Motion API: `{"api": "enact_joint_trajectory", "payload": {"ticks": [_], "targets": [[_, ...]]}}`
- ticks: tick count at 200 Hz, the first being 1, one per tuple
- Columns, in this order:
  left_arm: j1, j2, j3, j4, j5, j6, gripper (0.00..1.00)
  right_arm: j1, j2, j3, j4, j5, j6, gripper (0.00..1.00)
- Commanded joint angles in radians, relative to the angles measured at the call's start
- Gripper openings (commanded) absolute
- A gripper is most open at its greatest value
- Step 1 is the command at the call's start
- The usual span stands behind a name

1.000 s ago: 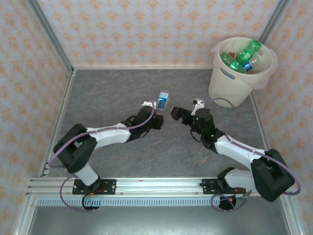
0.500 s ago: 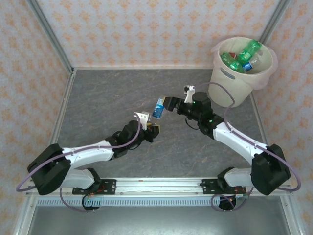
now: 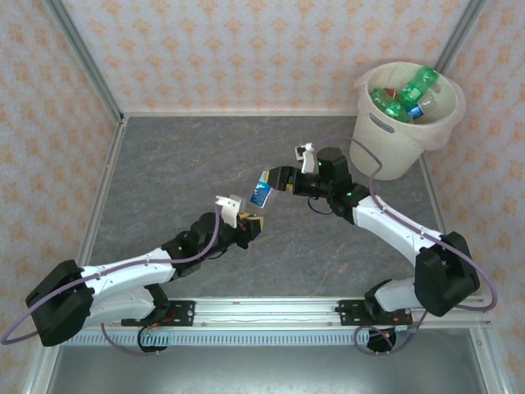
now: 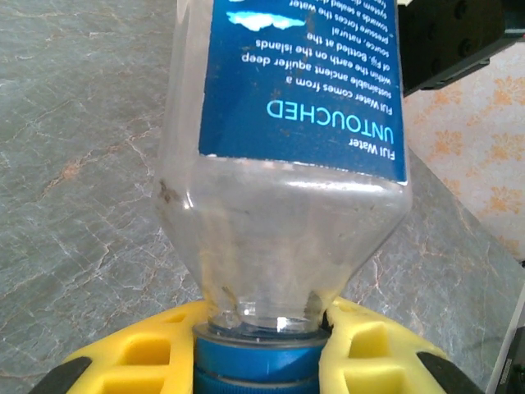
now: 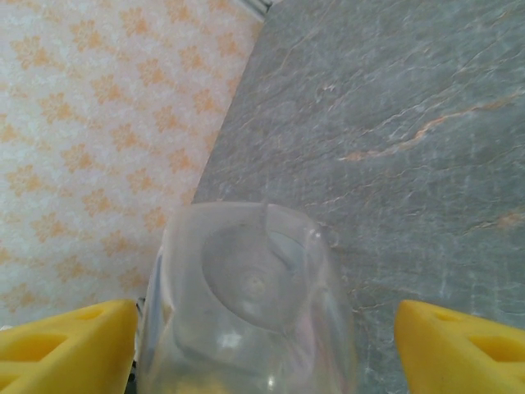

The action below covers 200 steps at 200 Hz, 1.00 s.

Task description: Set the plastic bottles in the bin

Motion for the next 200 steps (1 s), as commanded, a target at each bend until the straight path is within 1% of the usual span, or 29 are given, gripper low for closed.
{"api": "enact_joint_trajectory", "payload": {"ticks": [1, 9, 16, 30, 46, 48, 57, 66, 71, 79, 83, 87, 92, 98, 118, 136, 170, 200], "targets": [[-0.013, -0.019, -0.007, 0.036, 0.032, 0.027, 0.21, -0.001, 0.023, 0.06, -0.048, -0.09, -0.019, 0.77], [-0.014, -0.021, -0.006, 0.03, 0.03, 0.028, 0.21, -0.001, 0.025, 0.066, -0.058, -0.096, -0.025, 0.74], [-0.015, -0.022, -0.006, 0.027, 0.027, 0.029, 0.21, -0.001, 0.023, 0.066, -0.063, -0.099, -0.027, 0.68], [-0.015, -0.028, -0.007, 0.022, 0.016, 0.03, 0.21, -0.001, 0.016, 0.07, -0.075, -0.106, -0.034, 0.63], [-0.015, -0.036, -0.006, 0.016, 0.002, 0.025, 0.22, -0.001, 0.0, 0.074, -0.095, -0.102, -0.049, 0.54], [-0.015, -0.036, -0.006, 0.016, 0.0, 0.025, 0.23, 0.0, -0.004, 0.074, -0.097, -0.1, -0.052, 0.52], [-0.015, -0.038, -0.002, 0.009, -0.005, 0.024, 0.33, 0.0, -0.017, 0.078, -0.107, -0.084, -0.055, 0.47], [-0.015, -0.044, 0.004, 0.003, -0.015, 0.022, 0.45, -0.001, -0.032, 0.083, -0.118, -0.06, -0.053, 0.47], [-0.015, -0.047, 0.007, -0.002, -0.027, 0.019, 0.54, -0.002, -0.042, 0.089, -0.125, -0.04, -0.051, 0.47], [-0.015, -0.055, 0.009, -0.006, -0.055, 0.009, 0.76, -0.002, -0.06, 0.098, -0.14, 0.012, -0.042, 0.45], [-0.015, -0.06, 0.009, -0.006, -0.068, 0.006, 0.84, -0.004, -0.072, 0.104, -0.149, 0.039, -0.035, 0.45], [-0.015, -0.066, 0.006, -0.005, -0.074, 0.004, 0.88, -0.005, -0.083, 0.109, -0.156, 0.08, -0.027, 0.45], [-0.015, -0.074, 0.002, -0.003, -0.082, 0.002, 0.95, -0.008, -0.098, 0.115, -0.161, 0.109, -0.022, 0.44], [-0.015, -0.086, -0.002, 0.004, -0.089, -0.001, 0.98, -0.014, -0.119, 0.121, -0.161, 0.134, -0.016, 0.43], [-0.015, -0.129, -0.015, 0.007, -0.112, -0.02, 0.99, -0.048, -0.17, 0.16, -0.188, 0.225, 0.004, 0.42], [-0.015, -0.174, -0.022, 0.002, -0.128, -0.035, 0.99, -0.097, -0.179, 0.226, -0.244, 0.292, -0.008, 0.43], [-0.014, -0.24, -0.058, 0.025, -0.126, -0.07, 0.99, -0.221, -0.172, 0.39, -0.35, 0.306, -0.031, 0.44], [-0.015, -0.273, -0.097, 0.063, -0.11, -0.089, 0.99, -0.345, -0.135, 0.528, -0.426, 0.394, -0.024, 0.42]]}}
